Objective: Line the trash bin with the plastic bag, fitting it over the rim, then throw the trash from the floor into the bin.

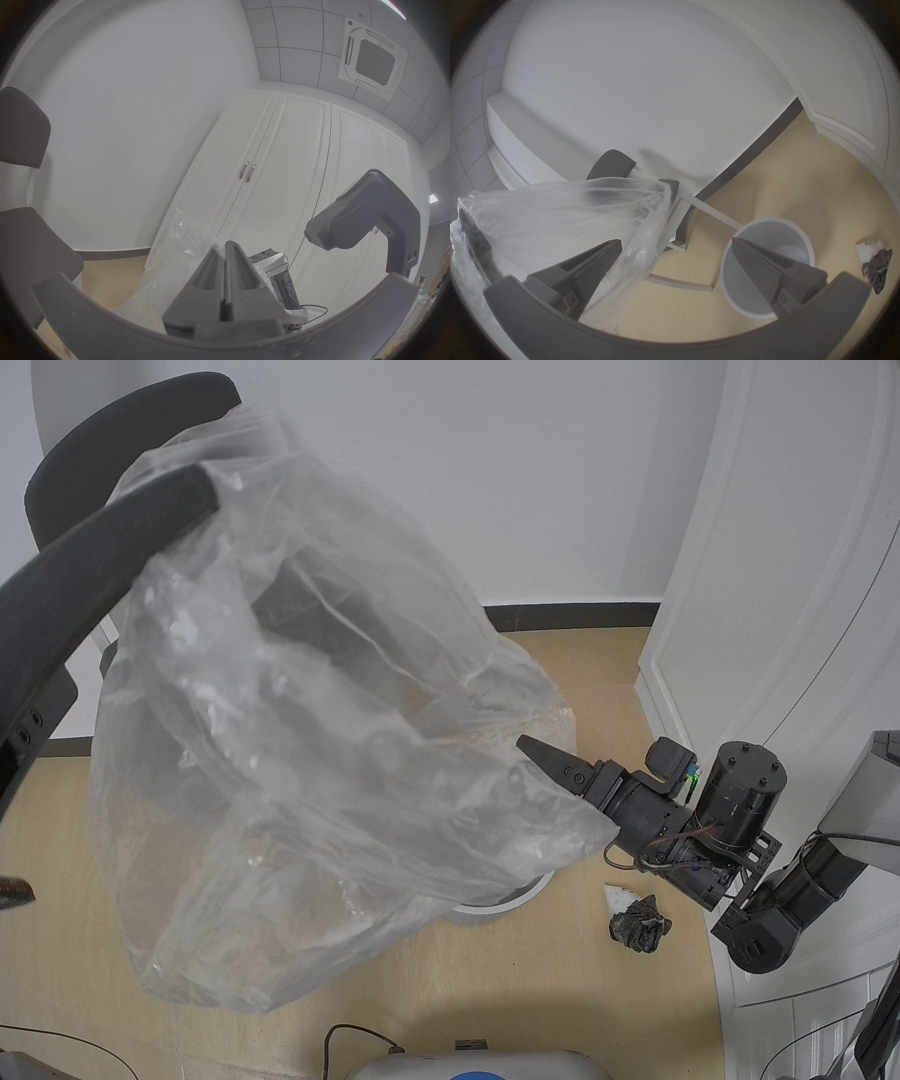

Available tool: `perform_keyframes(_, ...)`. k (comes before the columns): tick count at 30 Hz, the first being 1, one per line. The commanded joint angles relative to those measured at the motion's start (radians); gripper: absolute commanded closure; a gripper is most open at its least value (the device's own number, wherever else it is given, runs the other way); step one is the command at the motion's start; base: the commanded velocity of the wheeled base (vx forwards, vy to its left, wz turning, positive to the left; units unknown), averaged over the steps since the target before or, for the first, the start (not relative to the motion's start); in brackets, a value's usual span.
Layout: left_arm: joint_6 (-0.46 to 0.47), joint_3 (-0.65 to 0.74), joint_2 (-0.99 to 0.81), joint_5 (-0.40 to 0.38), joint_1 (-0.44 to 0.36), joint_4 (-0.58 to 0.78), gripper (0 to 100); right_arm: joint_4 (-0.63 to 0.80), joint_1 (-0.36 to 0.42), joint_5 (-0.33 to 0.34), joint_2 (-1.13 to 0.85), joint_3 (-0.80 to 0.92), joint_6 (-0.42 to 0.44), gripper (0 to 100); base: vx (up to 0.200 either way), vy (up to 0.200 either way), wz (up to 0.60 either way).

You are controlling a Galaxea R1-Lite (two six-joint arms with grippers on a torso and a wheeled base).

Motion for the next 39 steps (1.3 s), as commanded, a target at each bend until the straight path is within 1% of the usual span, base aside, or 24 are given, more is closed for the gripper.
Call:
perform_keyframes(1,0.0,0.011,-0.002,0.0,0.0,-0.003,100,-0.003,-0.013,0.0,0.004,-0.012,0.0,0,0.0,0.0,0.0)
perform_keyframes(2,0.0,0.014,-0.002,0.001,0.0,-0.003,100,-0.003,-0.016,0.0,0.002,-0.012,0.0,100,0.0,0.0,0.0)
perform_keyframes(10,-0.001,0.027,-0.005,0.0,0.002,-0.003,100,-0.003,-0.016,0.0,-0.03,-0.007,0.0,100,0.0,0.0,0.0)
perform_keyframes(13,-0.009,0.038,-0.003,0.0,0.012,-0.003,100,-0.001,-0.016,-0.002,-0.048,0.0,0.0,100,0.0,0.0,0.0)
perform_keyframes(14,-0.026,0.053,-0.006,0.001,0.022,-0.001,100,0.0,-0.016,-0.006,-0.064,0.008,-0.001,100,0.0,0.0,0.0)
perform_keyframes(16,-0.051,0.09,-0.011,0.006,0.069,0.01,100,0.002,-0.016,-0.008,-0.102,0.043,-0.008,100,0.0,0.0,0.0)
perform_keyframes(17,-0.051,0.092,-0.011,0.006,0.074,0.013,100,0.002,-0.016,-0.008,-0.105,0.046,-0.008,100,0.0,0.0,0.0)
perform_keyframes(18,-0.054,0.124,-0.009,0.006,0.126,0.022,100,0.006,-0.016,-0.009,-0.143,0.083,-0.015,100,0.0,0.0,0.0)
perform_keyframes(19,-0.054,0.129,-0.009,0.006,0.134,0.023,100,0.009,-0.014,-0.009,-0.149,0.089,-0.017,100,0.0,0.0,0.0)
perform_keyframes(20,-0.054,0.153,-0.009,0.004,0.177,0.042,100,0.017,-0.014,-0.011,-0.185,0.125,-0.037,100,0.0,0.0,0.0)
perform_keyframes(21,-0.054,0.155,-0.009,0.004,0.18,0.045,100,0.017,-0.014,-0.011,-0.188,0.126,-0.038,100,0.0,0.0,0.0)
perform_keyframes(22,-0.054,0.17,-0.011,0.004,0.223,0.094,100,0.028,-0.016,-0.012,-0.229,0.168,-0.072,100,0.0,0.0,0.0)
perform_keyframes(24,-0.054,0.175,-0.014,0.006,0.261,0.163,100,0.043,-0.016,-0.015,-0.261,0.191,-0.103,100,0.0,0.0,0.0)
perform_keyframes(27,-0.054,0.165,-0.031,0.006,0.318,0.307,100,0.1,-0.016,-0.041,-0.314,0.192,-0.133,100,0.0,0.0,0.0)
perform_keyframes(30,-0.054,0.147,-0.034,0.007,0.345,0.436,100,0.164,-0.016,-0.055,-0.35,0.18,-0.14,100,0.0,0.0,0.0)
perform_keyframes(32,-0.054,0.13,-0.026,0.01,0.361,0.499,100,0.195,-0.016,-0.057,-0.363,0.172,-0.143,100,0.0,0.0,0.0)
perform_keyframes(34,-0.052,0.124,-0.022,0.01,0.367,0.52,100,0.204,-0.014,-0.058,-0.363,0.171,-0.147,100,0.0,0.0,0.0)
perform_keyframes(36,-0.044,0.113,-0.008,0.01,0.385,0.585,100,0.223,-0.011,-0.075,-0.363,0.172,-0.179,100,0.0,0.0,0.0)
perform_keyframes(39,-0.043,0.115,0.008,0.01,0.393,0.605,100,0.239,-0.005,-0.086,-0.363,0.172,-0.189,100,0.0,0.0,0.0)
